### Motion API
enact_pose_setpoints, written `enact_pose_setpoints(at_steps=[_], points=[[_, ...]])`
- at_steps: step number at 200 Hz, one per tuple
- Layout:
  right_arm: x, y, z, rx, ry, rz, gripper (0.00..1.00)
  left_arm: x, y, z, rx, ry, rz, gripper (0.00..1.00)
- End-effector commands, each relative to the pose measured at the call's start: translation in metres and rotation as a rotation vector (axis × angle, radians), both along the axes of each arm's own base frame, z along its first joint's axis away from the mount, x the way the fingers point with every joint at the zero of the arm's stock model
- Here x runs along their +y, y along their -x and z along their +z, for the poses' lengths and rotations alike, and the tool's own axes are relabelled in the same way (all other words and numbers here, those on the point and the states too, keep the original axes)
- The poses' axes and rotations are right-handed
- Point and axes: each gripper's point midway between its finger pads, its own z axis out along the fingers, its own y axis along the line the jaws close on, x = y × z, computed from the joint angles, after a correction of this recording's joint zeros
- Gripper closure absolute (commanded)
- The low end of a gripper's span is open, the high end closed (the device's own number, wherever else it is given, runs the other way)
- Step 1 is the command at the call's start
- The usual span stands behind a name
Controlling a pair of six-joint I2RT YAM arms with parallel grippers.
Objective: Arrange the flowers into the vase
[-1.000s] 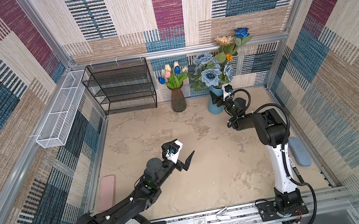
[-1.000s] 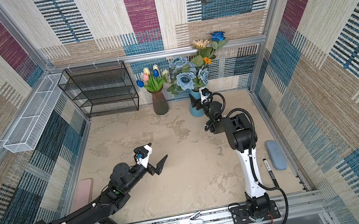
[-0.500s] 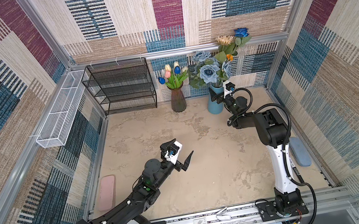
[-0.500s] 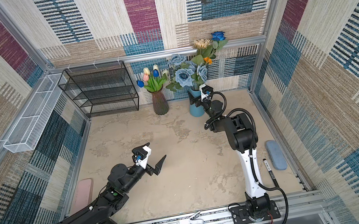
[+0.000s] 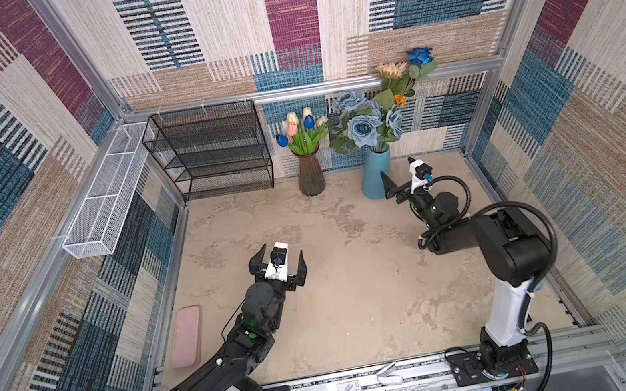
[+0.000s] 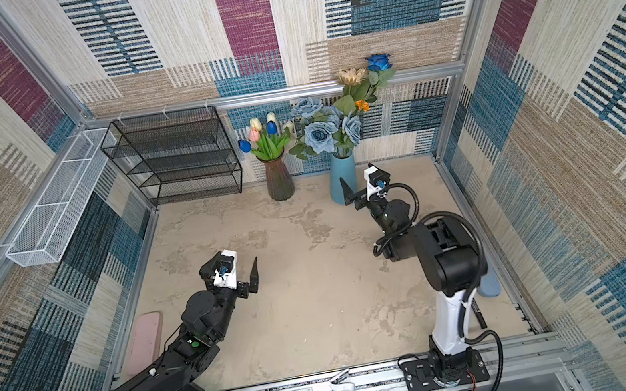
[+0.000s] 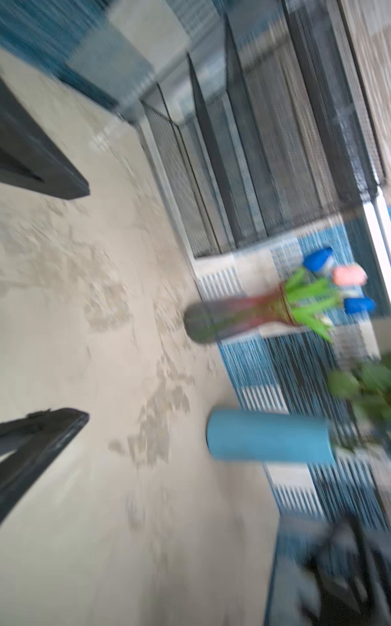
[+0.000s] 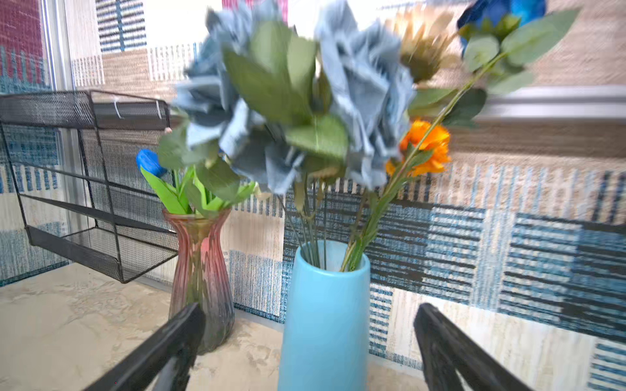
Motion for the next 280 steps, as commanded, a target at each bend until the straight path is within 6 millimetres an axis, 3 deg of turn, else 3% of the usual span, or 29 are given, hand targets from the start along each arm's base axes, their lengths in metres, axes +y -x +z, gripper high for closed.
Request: enact_pose_setpoints(at_steps=[1, 31, 60, 89, 102, 139, 177, 198, 213, 228, 248, 280], points=[[-0.006, 0.024, 0.012, 0.071, -0.007, -0.044, 0.00, 0.067, 0.003, -0.004, -0.018, -0.011, 0.378, 0.01], [-0.027, 0.071, -0.001, 0.178, -0.071, -0.140, 0.00, 0.097, 0.005, -0.031, 0.024, 0.044, 0.460, 0.01], [-0.077, 0.105, -0.035, 0.303, -0.113, -0.387, 0.00, 0.120, -0.005, -0.063, 0.118, 0.083, 0.479, 0.01], [-0.101, 0.147, -0.059, 0.266, -0.041, -0.487, 0.00, 0.124, -0.018, -0.063, 0.086, 0.074, 0.440, 0.01], [-0.110, 0.157, -0.070, 0.269, -0.042, -0.523, 0.00, 0.125, -0.024, -0.063, 0.081, 0.078, 0.420, 0.01], [-0.121, 0.157, -0.084, 0.255, -0.040, -0.517, 0.00, 0.127, -0.038, -0.077, 0.037, 0.107, 0.371, 0.01], [-0.110, 0.147, -0.091, 0.220, -0.021, -0.444, 0.00, 0.111, -0.044, -0.092, 0.070, 0.080, 0.264, 0.01], [-0.101, 0.128, -0.102, 0.261, 0.037, -0.403, 0.00, 0.108, -0.051, -0.090, 0.043, 0.058, 0.253, 0.01], [-0.099, 0.118, -0.112, 0.291, 0.048, -0.362, 0.00, 0.109, -0.054, -0.095, 0.091, 0.063, 0.255, 0.01], [-0.114, 0.110, -0.123, 0.343, -0.014, -0.367, 0.00, 0.114, -0.063, -0.097, 0.121, 0.077, 0.259, 0.01], [-0.119, 0.093, -0.133, 0.417, -0.026, -0.341, 0.00, 0.120, -0.084, -0.112, 0.290, 0.143, 0.216, 0.01], [-0.118, 0.093, -0.133, 0.411, -0.022, -0.338, 0.00, 0.125, -0.090, -0.114, 0.334, 0.223, 0.160, 0.01]])
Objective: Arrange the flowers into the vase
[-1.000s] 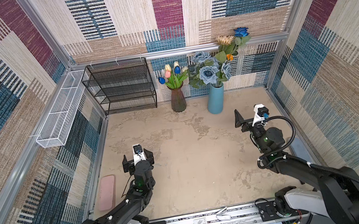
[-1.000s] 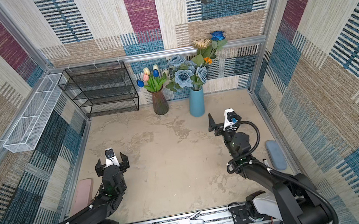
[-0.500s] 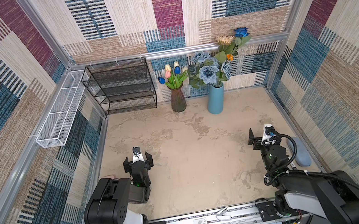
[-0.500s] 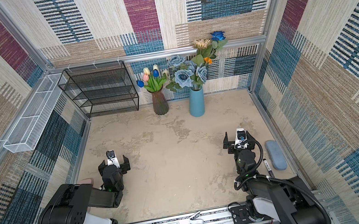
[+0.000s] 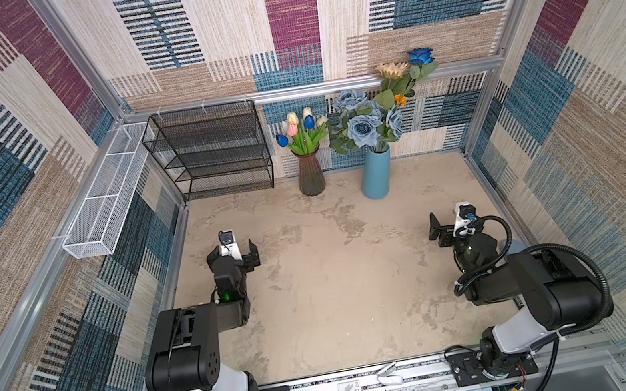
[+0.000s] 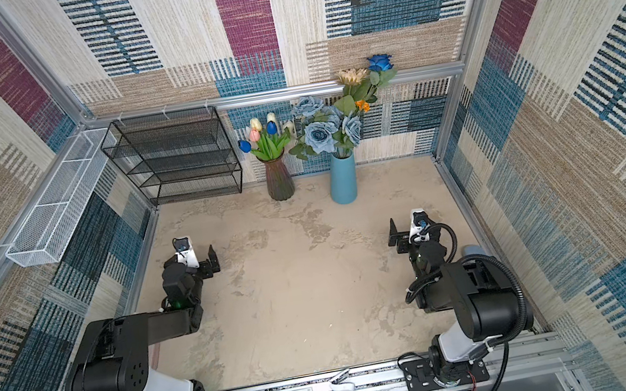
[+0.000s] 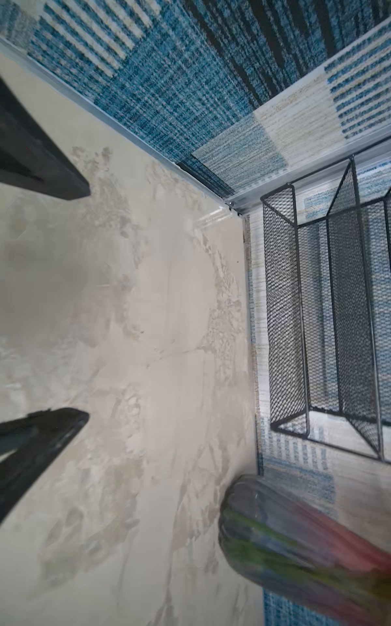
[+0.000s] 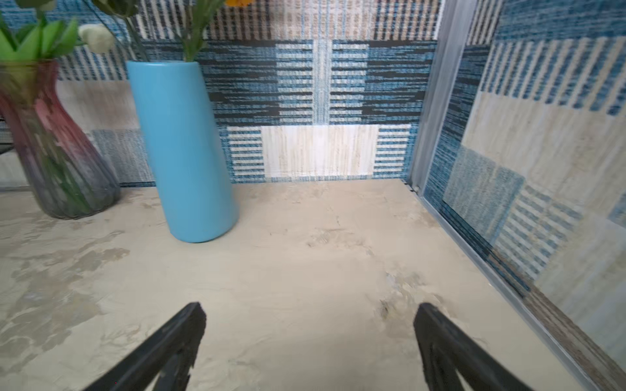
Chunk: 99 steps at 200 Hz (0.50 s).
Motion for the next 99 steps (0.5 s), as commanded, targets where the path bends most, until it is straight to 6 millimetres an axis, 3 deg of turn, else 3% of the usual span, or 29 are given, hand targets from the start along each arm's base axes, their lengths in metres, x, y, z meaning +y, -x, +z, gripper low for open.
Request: enact_pose_setpoints(at_steps=[1, 99], points=[[0.0063, -0.0007, -0.0019, 0.010, -0.025, 0.039, 0.00, -0.0209, 0.0080, -0.0318, 0.137, 0.093, -0.113, 0.01], [0.0070, -0.0008, -0.0012, 0.006, -0.022, 0.043, 0.00, -0.0205, 0.0072, -0.0310, 0.133, 0.093, -0.111, 0.01]])
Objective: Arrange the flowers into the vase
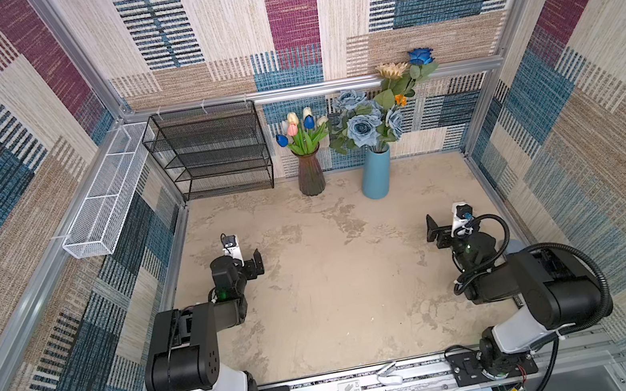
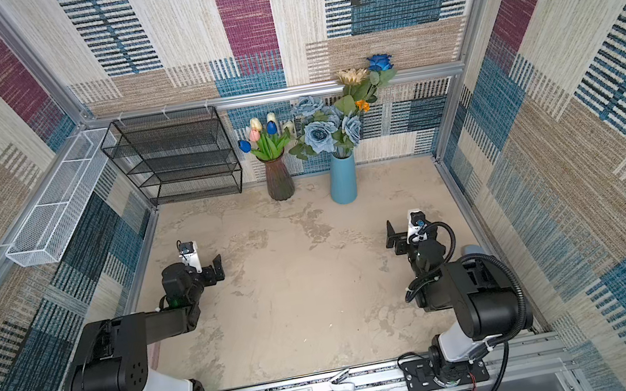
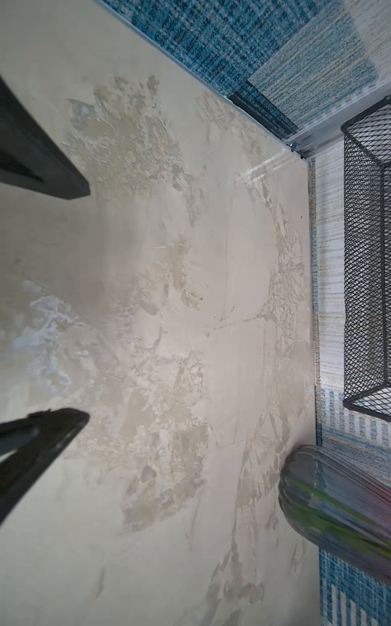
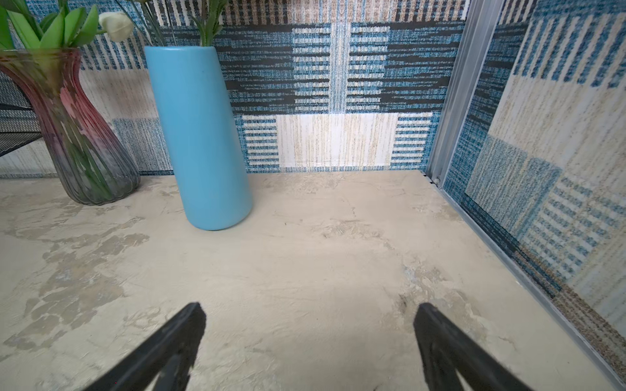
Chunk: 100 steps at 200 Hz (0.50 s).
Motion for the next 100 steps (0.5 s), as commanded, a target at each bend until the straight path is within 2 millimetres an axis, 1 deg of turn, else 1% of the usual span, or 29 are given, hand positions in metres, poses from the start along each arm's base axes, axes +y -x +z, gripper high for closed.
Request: enact_pose_setpoints(at_steps=[1, 12, 24, 45, 57, 70, 86, 100], points=[[0.002, 0.000, 0.005, -0.021, -0.010, 0.013, 0.00, -0.001, -0.003, 0.005, -0.016, 0.017, -0.004, 0.01], [0.002, 0.000, 0.006, -0.022, -0.010, 0.012, 0.00, -0.002, -0.002, 0.005, -0.018, 0.016, -0.008, 0.01], [0.002, 0.000, 0.005, -0.021, -0.009, 0.014, 0.00, -0.007, 0.001, 0.007, -0.037, 0.017, -0.038, 0.01], [0.002, 0.000, 0.005, -0.022, -0.009, 0.015, 0.00, -0.015, 0.017, 0.014, -0.130, 0.012, -0.082, 0.01], [0.002, 0.000, 0.005, -0.021, -0.009, 0.015, 0.00, -0.011, 0.025, 0.017, -0.173, 0.010, -0.057, 0.01], [0.002, 0.000, 0.006, -0.022, -0.009, 0.014, 0.00, -0.007, 0.030, 0.019, -0.197, 0.009, -0.033, 0.01], [0.002, 0.000, 0.005, -0.022, -0.009, 0.015, 0.00, -0.005, 0.027, 0.017, -0.184, 0.010, -0.019, 0.01], [0.002, 0.000, 0.005, -0.021, -0.009, 0.015, 0.00, -0.003, 0.018, 0.011, -0.120, 0.013, -0.012, 0.01]])
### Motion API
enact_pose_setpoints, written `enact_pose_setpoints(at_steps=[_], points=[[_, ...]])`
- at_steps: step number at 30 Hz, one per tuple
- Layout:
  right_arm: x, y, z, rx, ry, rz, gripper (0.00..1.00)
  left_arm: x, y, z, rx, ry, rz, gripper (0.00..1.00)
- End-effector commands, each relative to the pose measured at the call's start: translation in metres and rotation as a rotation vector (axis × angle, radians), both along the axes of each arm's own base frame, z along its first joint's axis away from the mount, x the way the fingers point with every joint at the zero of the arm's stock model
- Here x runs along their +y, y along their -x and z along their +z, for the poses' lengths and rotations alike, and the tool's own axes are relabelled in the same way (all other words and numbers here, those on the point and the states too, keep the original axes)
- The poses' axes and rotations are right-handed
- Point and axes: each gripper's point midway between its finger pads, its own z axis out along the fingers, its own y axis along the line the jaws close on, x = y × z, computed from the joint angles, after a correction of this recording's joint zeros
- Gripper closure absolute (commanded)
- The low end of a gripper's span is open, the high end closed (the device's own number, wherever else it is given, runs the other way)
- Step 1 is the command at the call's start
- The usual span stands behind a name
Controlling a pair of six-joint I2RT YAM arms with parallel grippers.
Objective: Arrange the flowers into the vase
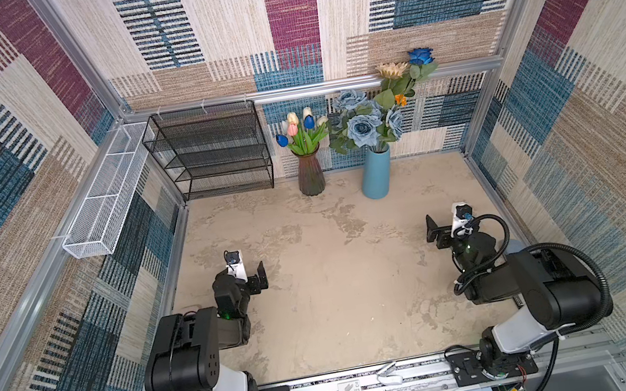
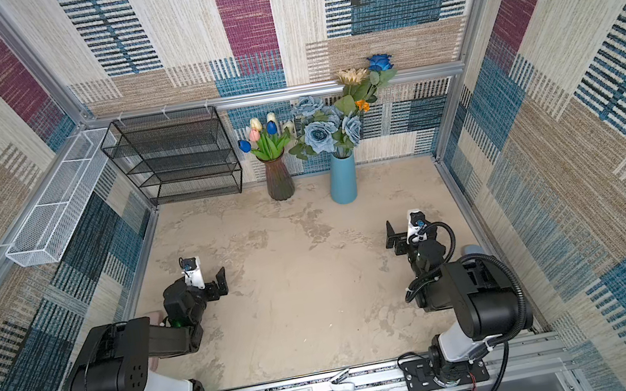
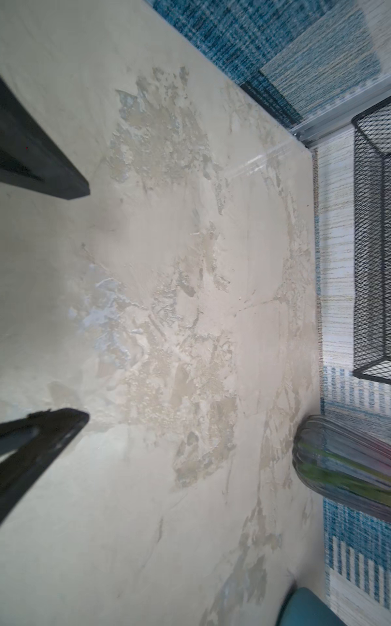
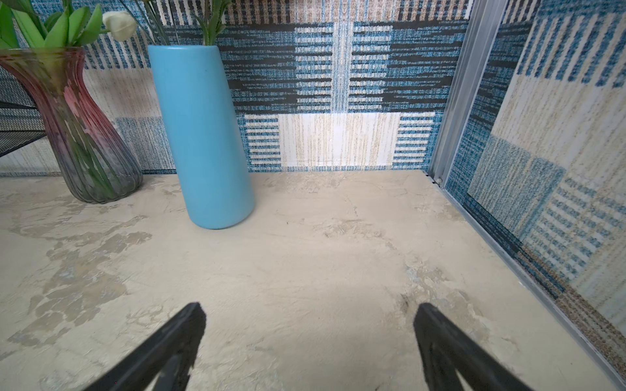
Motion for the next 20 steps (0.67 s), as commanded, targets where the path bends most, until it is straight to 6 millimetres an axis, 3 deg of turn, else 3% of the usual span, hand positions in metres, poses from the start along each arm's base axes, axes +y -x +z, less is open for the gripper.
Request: enact_pose_setpoints(at_steps=[1, 4, 20], points=[[0.001, 0.000, 0.005, -0.022, -0.009, 0.008, 0.00, 0.006, -0.017, 0.017, -0.033, 0.003, 0.030, 0.01], [0.001, 0.000, 0.006, -0.023, -0.009, 0.007, 0.00, 0.006, -0.037, 0.009, 0.092, 0.003, 0.027, 0.00], [0.001, 0.000, 0.006, -0.023, -0.009, 0.006, 0.00, 0.002, -0.036, 0.011, 0.070, 0.007, 0.002, 0.01]])
